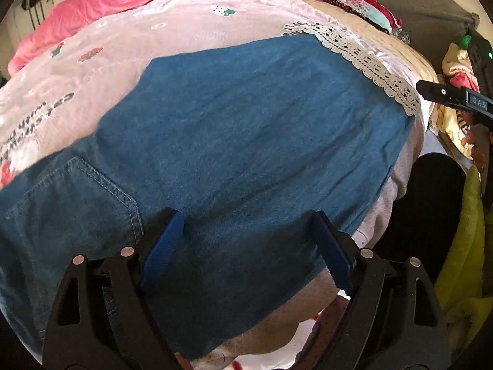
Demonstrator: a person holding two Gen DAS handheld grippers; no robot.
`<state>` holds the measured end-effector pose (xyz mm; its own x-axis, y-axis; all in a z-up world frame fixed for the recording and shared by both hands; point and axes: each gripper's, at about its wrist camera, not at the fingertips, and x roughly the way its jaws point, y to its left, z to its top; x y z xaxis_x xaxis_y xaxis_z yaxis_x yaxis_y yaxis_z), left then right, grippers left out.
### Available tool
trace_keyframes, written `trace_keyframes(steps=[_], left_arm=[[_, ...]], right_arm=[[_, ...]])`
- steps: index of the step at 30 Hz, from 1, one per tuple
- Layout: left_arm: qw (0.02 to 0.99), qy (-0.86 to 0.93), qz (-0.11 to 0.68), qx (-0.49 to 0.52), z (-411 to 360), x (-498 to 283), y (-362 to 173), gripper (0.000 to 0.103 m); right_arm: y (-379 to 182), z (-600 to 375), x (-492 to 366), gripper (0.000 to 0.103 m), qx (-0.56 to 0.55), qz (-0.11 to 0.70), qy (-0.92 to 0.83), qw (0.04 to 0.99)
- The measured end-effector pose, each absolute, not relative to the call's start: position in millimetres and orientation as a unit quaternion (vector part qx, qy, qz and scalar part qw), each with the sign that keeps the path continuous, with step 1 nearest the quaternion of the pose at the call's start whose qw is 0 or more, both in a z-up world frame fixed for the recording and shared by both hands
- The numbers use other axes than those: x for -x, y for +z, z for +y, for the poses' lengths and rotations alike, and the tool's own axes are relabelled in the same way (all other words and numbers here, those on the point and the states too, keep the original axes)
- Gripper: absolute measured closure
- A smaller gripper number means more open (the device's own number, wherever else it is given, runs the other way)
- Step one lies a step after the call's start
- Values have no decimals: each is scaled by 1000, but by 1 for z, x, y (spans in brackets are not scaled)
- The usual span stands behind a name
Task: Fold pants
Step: 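Grasp the lace-trimmed leg edge with the left gripper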
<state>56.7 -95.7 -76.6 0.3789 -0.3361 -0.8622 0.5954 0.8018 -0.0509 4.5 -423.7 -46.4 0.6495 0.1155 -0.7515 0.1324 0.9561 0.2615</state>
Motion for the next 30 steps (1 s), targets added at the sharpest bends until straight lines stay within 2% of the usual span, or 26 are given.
trace_keyframes(steps=[6,16,30], left_arm=[[821,-311,465,-113,-104,-59,-41,24],[814,-374,416,-154,-187,-101,8,18],[771,-391,452,-219,-298,-182,-27,18]], right_arm=[[-44,-421,-7,12,-151,412,7,899],[-44,-416,-18,12,-161,414,25,896],[-51,-415,-23,15,-171,426,38,888]])
